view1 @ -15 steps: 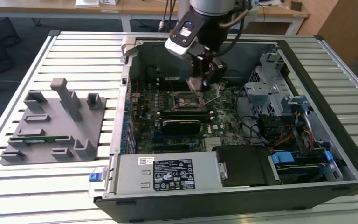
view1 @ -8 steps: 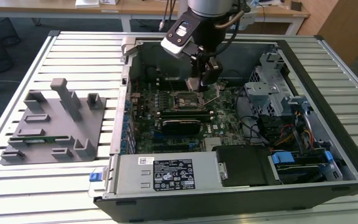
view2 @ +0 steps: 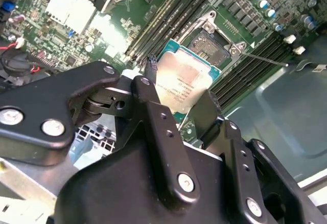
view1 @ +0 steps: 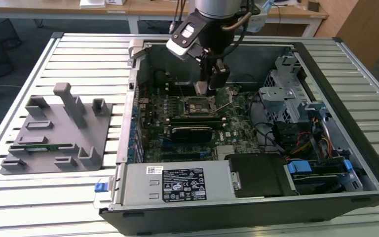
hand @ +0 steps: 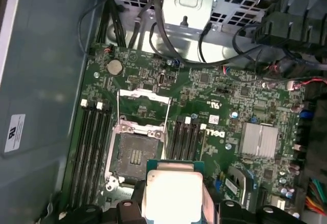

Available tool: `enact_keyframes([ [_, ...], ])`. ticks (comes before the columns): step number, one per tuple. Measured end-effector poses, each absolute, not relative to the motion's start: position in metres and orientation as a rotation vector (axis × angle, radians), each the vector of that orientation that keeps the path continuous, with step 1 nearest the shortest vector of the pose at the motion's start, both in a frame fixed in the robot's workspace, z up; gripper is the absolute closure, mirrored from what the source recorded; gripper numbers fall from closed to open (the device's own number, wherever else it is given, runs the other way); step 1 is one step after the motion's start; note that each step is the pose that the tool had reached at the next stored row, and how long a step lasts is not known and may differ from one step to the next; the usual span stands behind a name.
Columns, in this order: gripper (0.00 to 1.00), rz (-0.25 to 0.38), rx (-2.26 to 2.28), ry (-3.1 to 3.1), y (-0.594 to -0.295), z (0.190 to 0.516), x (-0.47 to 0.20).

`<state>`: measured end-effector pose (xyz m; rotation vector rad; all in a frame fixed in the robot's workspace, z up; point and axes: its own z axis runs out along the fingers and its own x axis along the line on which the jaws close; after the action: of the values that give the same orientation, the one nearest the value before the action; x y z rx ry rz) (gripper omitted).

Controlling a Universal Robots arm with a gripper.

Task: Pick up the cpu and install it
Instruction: 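Place the cpu into insertion slot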

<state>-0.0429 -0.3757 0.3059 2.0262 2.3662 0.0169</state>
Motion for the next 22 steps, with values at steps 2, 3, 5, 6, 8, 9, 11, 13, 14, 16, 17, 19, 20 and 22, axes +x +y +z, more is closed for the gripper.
enact_keyframes([
  [2, 0.47, 0.016, 2.038, 2.356, -0.373, 0.302, -0.043],
  [3, 0.47, 0.016, 2.043, 2.351, -0.372, 0.301, -0.043],
  [5, 0.47, 0.017, 2.057, 2.339, -0.369, 0.297, -0.043],
  [6, 0.47, 0.017, 2.066, 2.331, -0.368, 0.296, -0.043],
  [8, 0.47, 0.016, 2.083, 2.316, -0.367, 0.293, -0.043],
  [9, 0.47, 0.015, 2.091, 2.309, -0.366, 0.291, -0.043],
  [11, 0.47, 0.015, 2.105, 2.296, -0.363, 0.288, -0.043],
  [13, 0.47, 0.015, 2.113, 2.288, -0.360, 0.285, -0.043],
  [14, 0.47, 0.015, 2.114, 2.287, -0.357, 0.284, -0.043],
  [16, 0.47, 0.015, 2.116, 2.286, -0.352, 0.281, -0.043],
  [17, 0.47, 0.015, 2.117, 2.284, -0.349, 0.279, -0.043],
  [19, 0.47, 0.015, 2.122, 2.280, -0.346, 0.275, -0.043],
  [20, 0.47, 0.015, 2.125, 2.277, -0.345, 0.274, -0.043],
  [22, 0.47, 0.015, 2.135, 2.268, -0.343, 0.270, -0.043],
])
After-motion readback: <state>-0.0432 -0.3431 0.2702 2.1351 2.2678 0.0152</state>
